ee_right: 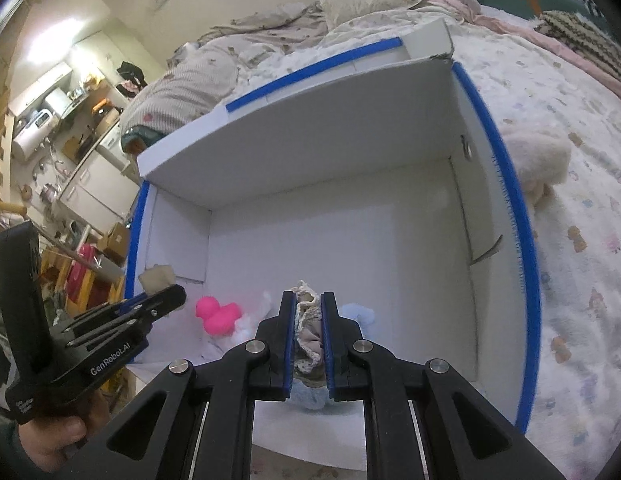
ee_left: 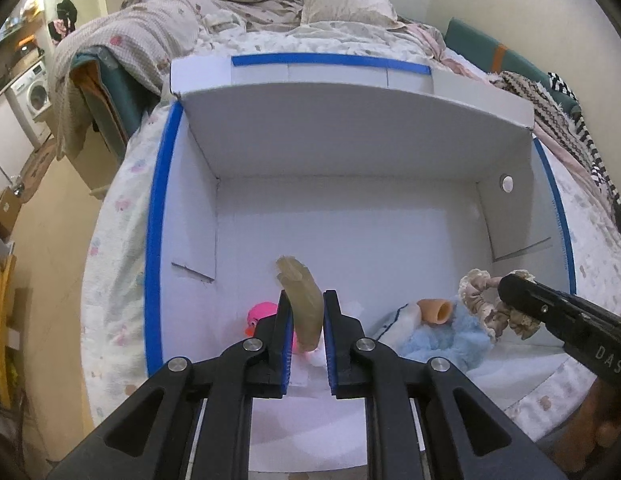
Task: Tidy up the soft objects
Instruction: 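Carry the tan piece with the left tool while the right tool carries the lace scrunchie into the box, then open the left tool to drop the tan piece while the right tool drops the scrunchie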
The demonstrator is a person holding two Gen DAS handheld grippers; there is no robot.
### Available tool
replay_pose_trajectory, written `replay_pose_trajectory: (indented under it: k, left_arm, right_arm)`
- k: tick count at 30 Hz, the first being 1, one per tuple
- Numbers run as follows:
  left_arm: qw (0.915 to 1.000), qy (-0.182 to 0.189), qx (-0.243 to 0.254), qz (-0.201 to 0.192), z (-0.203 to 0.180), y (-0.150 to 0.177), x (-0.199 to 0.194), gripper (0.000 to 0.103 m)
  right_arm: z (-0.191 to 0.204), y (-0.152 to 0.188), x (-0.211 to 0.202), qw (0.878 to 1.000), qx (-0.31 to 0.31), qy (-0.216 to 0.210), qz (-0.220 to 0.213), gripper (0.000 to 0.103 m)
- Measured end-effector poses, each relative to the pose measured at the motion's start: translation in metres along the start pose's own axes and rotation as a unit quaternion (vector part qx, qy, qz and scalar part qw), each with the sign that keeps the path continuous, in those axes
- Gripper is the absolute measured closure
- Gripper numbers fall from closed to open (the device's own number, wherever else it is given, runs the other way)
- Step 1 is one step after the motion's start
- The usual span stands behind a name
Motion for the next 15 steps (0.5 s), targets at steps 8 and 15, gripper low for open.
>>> replay_pose_trajectory:
  k: [8, 15]
  left_arm:
    - [0.9998, 0.002, -0.005, 0.017, 0.000, 0.006, 0.013, 0.091]
    - [0.9998, 0.011, -0.011, 0.015, 0.001, 0.004, 0.012, 0.091]
  right_arm:
    - [0.004, 0.003, 0.014, 1.000, -0.005, 0.005, 0.020, 0.089]
    - [0.002, 0.009, 0.020, 0.999, 0.001, 0.011, 0.037, 0.089]
Point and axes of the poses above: each gripper's, at about its wrist camera, not at the fingertips, and x roughly the way its jaws point, z to its left, y to its underside, the point moved 7 cm from there along x, roughly the way its jaws point, and after that the axes turned 3 degrees about z, right-handed, at the moved point
